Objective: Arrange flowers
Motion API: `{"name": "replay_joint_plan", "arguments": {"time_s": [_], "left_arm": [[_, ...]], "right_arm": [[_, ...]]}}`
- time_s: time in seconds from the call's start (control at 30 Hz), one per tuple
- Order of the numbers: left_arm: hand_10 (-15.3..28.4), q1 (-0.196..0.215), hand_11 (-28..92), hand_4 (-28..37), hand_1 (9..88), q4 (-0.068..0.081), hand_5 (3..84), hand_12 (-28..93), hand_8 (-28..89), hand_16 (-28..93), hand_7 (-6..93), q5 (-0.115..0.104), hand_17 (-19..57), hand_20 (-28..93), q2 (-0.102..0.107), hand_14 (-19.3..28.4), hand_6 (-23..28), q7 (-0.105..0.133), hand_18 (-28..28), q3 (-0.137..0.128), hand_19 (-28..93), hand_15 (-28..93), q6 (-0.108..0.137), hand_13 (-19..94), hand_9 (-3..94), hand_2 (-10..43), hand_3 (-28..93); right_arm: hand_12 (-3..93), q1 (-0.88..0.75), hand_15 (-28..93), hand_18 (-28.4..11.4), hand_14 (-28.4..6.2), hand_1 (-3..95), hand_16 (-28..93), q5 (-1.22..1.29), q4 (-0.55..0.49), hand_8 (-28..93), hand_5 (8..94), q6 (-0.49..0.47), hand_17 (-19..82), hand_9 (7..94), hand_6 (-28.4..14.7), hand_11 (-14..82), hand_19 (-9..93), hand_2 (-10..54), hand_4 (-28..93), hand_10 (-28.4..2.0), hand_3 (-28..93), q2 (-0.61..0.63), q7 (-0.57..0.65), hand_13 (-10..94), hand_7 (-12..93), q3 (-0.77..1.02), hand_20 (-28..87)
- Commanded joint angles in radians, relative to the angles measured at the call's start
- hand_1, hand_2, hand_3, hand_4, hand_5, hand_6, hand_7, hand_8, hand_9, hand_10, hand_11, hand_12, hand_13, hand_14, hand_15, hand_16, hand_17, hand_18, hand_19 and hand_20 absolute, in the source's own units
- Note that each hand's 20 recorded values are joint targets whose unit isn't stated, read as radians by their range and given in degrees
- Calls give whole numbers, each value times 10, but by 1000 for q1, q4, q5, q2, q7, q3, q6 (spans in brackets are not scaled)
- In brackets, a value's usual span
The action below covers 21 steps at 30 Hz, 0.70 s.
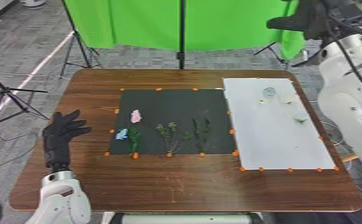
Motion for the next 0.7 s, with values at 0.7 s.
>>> {"name": "replay_joint_plan", "arguments": {"time_s": [0.7], "left_arm": [[177,46,225,-283,202,24,614,139,-46,-30,76,7,243,71,-53,213,86,-15,258,33,737,387,-23,638,640,264,591]], "right_arm": [[188,-326,534,-190,-66,331,325,64,193,-114,611,-247,526,793,17,165,926,-95,-141,-142,641,-64,234,862,163,125,455]]}}
